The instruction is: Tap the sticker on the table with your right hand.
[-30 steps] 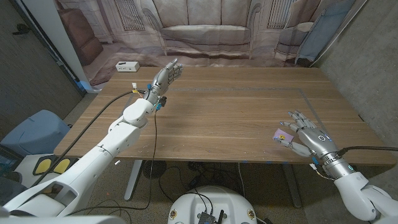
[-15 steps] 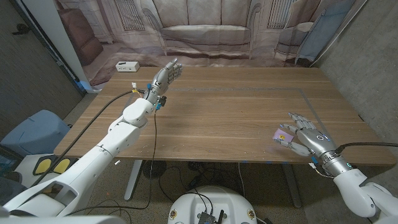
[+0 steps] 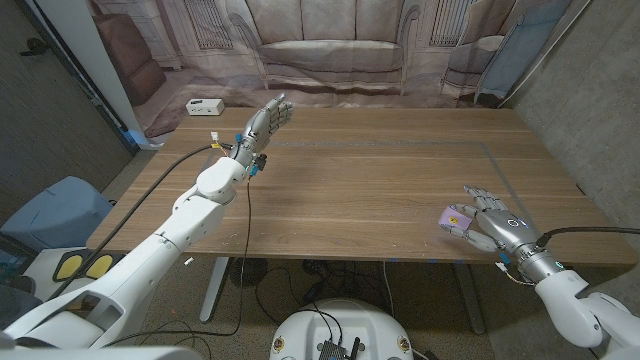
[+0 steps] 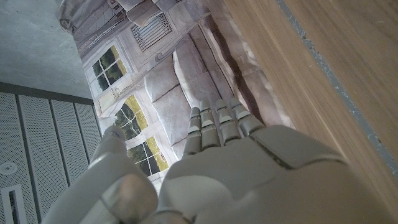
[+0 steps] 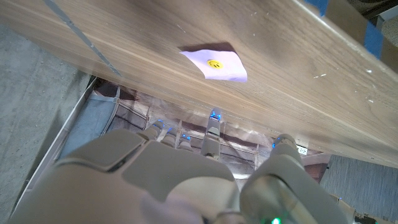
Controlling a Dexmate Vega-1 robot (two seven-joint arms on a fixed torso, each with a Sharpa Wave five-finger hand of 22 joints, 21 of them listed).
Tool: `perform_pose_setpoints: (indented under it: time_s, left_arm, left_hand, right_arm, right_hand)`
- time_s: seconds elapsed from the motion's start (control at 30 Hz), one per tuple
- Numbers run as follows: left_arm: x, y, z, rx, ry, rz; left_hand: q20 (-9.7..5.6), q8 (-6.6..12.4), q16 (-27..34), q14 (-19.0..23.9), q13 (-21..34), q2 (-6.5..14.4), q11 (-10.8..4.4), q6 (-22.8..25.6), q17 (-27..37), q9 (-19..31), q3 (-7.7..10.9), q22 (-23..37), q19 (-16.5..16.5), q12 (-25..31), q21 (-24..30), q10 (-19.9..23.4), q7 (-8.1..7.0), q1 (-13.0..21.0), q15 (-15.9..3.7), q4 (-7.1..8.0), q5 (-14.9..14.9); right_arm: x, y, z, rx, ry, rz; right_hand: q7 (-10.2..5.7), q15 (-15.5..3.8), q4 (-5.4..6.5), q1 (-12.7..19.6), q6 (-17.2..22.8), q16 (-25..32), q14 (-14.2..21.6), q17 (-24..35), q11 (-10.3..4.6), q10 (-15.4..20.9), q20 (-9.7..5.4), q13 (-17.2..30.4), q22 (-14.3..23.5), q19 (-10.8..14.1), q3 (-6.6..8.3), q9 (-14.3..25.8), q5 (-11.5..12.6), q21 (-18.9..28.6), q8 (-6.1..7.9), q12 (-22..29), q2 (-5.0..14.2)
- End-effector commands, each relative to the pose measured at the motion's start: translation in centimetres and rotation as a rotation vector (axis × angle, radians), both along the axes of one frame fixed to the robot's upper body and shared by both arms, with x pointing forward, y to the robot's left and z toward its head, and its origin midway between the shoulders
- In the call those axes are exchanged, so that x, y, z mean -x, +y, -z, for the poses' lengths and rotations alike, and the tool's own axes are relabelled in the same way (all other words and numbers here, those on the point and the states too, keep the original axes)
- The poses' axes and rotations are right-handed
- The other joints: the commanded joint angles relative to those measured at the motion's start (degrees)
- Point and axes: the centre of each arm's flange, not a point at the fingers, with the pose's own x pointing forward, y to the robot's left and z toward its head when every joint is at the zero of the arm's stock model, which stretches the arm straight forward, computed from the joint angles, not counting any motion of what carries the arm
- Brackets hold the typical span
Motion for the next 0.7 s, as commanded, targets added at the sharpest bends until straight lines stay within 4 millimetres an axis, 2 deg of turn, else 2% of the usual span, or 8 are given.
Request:
perform_pose_setpoints:
  time_s: [0.03,0.13,0.7]
  left_arm:
    - [0.0,0.1,-0.1,-0.002,0.003,-0.003]
    - [0.0,0.1,-0.3,-0.002,0.000,-0.004]
    - [0.3,0.6,-0.8,-0.012,-0.007,-0.016]
  left_hand:
    - [0.18,-0.16,-0.15,0.51,-0.06,-0.13,0.02,0.56,0.10,0.33,0.20,0.13,0.53,-0.11,-0.13,0.23,-0.13,0.47,0.04,-0.07,-0.10]
    - [0.14,-0.16,-0.15,0.54,-0.06,-0.11,-0.30,0.60,0.10,0.33,0.21,0.13,0.58,-0.14,-0.12,0.21,-0.17,0.49,0.02,-0.08,-0.11]
    - [0.05,-0.20,-0.20,0.55,-0.05,-0.03,-0.04,0.64,0.10,0.34,0.28,0.13,0.88,-0.19,-0.01,0.31,-0.15,0.61,0.08,-0.10,-0.15]
  right_arm:
    - [-0.6,-0.1,0.5,0.001,0.049,0.022]
    - [-0.7,-0.1,0.6,-0.002,0.056,0.027]
    - [-1.6,-0.2,0.8,0.000,0.099,0.045]
  right_hand:
    - [-0.29,-0.06,0.26,-0.22,-0.35,0.47,-13.70,0.12,-0.20,-6.44,0.02,0.09,0.12,-8.26,0.29,0.15,-0.04,0.25,-0.20,0.21,0.22]
    - [-0.29,-0.05,0.24,-0.14,-0.36,0.47,-13.86,0.10,-0.19,-6.58,0.08,0.09,0.12,-8.47,0.37,0.15,-0.03,0.29,-0.19,0.23,0.34]
    - [-0.28,0.06,0.26,-0.15,0.36,0.85,-14.09,0.09,-0.25,-7.20,0.34,0.08,0.15,-9.45,0.54,0.16,-0.09,0.68,0.14,0.53,0.57]
